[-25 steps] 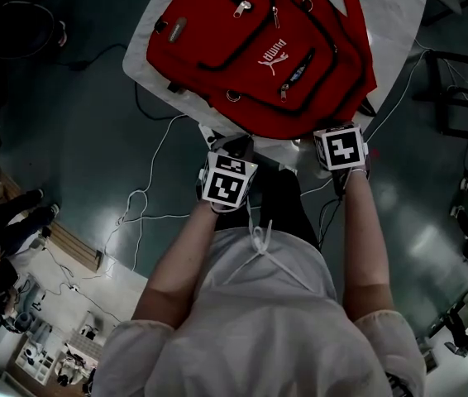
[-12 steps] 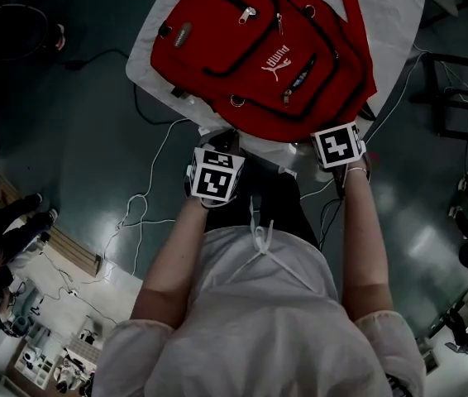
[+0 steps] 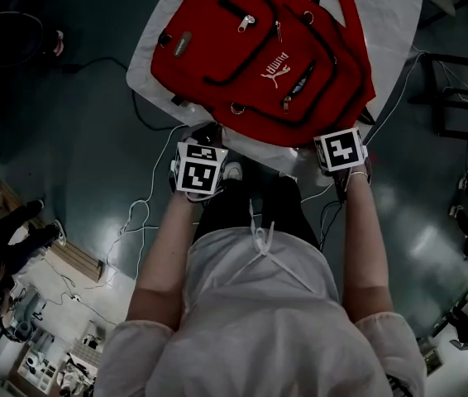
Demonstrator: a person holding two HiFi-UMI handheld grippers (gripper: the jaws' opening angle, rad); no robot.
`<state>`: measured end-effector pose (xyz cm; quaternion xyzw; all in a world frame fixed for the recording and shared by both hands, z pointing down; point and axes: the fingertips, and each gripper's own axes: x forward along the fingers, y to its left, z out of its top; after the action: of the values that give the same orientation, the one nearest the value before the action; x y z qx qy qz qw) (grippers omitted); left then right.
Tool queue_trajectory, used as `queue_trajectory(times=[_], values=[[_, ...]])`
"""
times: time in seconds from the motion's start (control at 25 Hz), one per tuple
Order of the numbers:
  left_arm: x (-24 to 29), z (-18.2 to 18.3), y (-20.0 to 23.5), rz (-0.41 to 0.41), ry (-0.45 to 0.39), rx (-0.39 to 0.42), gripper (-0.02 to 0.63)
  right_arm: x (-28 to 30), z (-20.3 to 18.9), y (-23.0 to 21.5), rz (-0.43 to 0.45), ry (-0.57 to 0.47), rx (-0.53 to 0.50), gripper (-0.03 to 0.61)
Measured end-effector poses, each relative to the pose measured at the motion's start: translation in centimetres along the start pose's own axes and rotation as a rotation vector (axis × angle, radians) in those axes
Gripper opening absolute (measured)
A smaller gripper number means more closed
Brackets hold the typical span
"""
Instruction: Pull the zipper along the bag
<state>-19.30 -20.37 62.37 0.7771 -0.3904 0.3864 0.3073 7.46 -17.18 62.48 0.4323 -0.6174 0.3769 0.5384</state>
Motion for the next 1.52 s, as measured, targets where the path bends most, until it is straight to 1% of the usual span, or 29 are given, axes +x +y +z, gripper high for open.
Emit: queue_trajectory(times=[0.16, 0.36, 0.44, 0.56, 0.68, 0.76, 0.84, 0.96, 1.12, 1.2, 1.28, 1.4, 1.52], values=[[0.0, 0.3, 0.9, 0.017, 0.013, 0.043, 0.023, 0.1, 0.0, 0.4, 0.017, 0.006, 0.014, 0.026], [0.1, 1.0, 2.0, 0.031, 0.017, 0.092, 0.031, -0.1, 0.4, 0.4, 0.006, 0.003, -0.021, 0.026], [0.2, 1.2, 2.4, 0.031, 0.015, 0.074, 0.044, 0.0, 0.4, 0.5, 0.009, 0.001, -0.018, 0.026], [0.3, 1.1, 2.2, 0.026, 0.004, 0.032, 0.044, 0.1, 0.5, 0.6, 0.011, -0.007, -0.012, 0.026], [0.2, 1.1, 1.7, 0.022, -0.006, 0.035, 0.043, 0.2, 0.5, 0.7, 0.014, -0.015, -0.006, 0.026], [0.0, 1.2, 1.7, 0.014, -0.018, 0.012, 0.041, 0.2, 0.6, 0.8, 0.026, -0.011, -0.003, 0.026], [-0.1, 1.0, 1.8, 0.022, -0.028, -0.001, 0.043, 0.4, 0.7, 0.8, 0.042, -0.004, 0.003, 0.026], [-0.4, 0.5, 1.6, 0.041, -0.039, 0.010, 0.058, 0.4, 0.2, 0.4, 0.042, -0.002, 0.034, 0.026], [-1.9, 1.0, 0.7, 0.054, -0.070, 0.021, 0.057, 0.2, 0.4, 0.5, 0.061, -0.031, 0.075, 0.026], [-3.0, 1.4, -0.1, 0.059, -0.088, 0.018, 0.057, 0.2, 0.2, 0.4, 0.048, -0.039, 0.076, 0.026], [-3.9, 1.8, -1.3, 0.051, -0.114, 0.006, 0.057, -0.2, 0.3, 0.4, 0.018, -0.064, 0.050, 0.026], [-5.0, 2.9, -3.4, 0.020, -0.168, -0.012, 0.055, -0.8, 1.1, 0.7, -0.026, -0.138, -0.034, 0.026], [-6.3, 4.4, -5.1, 0.000, -0.239, 0.000, 0.032, -1.8, 1.2, 1.2, -0.027, -0.164, -0.065, 0.026]])
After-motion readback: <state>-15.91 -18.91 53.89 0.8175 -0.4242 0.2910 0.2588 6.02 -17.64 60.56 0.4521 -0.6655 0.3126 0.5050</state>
